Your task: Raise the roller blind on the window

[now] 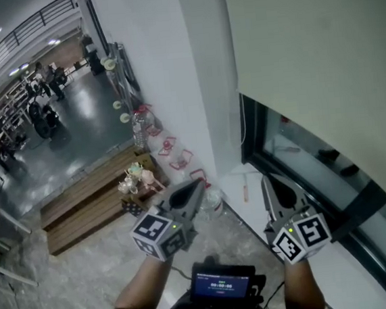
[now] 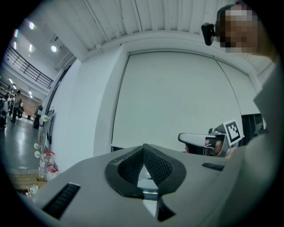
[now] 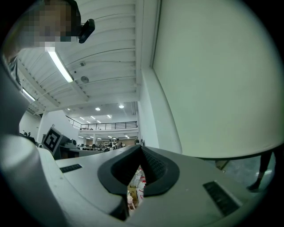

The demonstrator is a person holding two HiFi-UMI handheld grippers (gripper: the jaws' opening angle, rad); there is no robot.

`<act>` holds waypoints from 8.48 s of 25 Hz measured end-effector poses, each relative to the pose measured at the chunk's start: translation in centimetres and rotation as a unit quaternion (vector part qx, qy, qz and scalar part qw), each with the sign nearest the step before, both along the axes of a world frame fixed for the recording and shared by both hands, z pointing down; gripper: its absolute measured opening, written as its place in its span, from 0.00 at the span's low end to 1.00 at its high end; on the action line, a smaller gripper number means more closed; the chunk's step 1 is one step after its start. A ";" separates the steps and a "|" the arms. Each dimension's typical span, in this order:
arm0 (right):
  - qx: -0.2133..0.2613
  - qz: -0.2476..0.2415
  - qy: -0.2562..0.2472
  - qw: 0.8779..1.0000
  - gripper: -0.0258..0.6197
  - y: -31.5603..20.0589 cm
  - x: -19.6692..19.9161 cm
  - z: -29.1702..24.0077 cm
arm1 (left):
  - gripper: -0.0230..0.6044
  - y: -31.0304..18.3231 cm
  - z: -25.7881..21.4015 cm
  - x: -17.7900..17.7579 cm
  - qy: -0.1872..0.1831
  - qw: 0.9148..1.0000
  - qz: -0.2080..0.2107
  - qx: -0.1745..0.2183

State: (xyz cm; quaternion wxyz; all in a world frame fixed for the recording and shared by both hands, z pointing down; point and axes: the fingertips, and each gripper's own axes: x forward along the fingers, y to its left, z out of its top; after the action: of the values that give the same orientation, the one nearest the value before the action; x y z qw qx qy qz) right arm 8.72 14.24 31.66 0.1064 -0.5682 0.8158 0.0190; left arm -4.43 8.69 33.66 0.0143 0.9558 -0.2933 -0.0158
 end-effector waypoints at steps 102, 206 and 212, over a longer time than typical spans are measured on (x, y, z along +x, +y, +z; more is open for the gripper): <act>-0.065 -0.083 0.041 0.994 0.04 -49.6 8.1 -1.1 | 0.03 -40.5 -5.3 14.6 0.011 0.996 0.080 0.035; 0.039 -0.097 0.048 0.993 0.08 -43.2 5.2 -11.4 | 0.03 -35.9 -3.8 19.6 0.015 0.974 0.220 0.044; 0.046 -0.101 0.023 0.994 0.07 -43.0 5.2 -11.2 | 0.03 -35.7 -3.5 19.7 0.022 0.974 0.221 0.039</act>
State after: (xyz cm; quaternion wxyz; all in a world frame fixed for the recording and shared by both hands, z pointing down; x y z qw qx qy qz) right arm 13.92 -28.74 20.51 0.1156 -0.4768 0.8694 0.0589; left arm 15.30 -27.05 30.12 -0.0135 0.9962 -0.0739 -0.0451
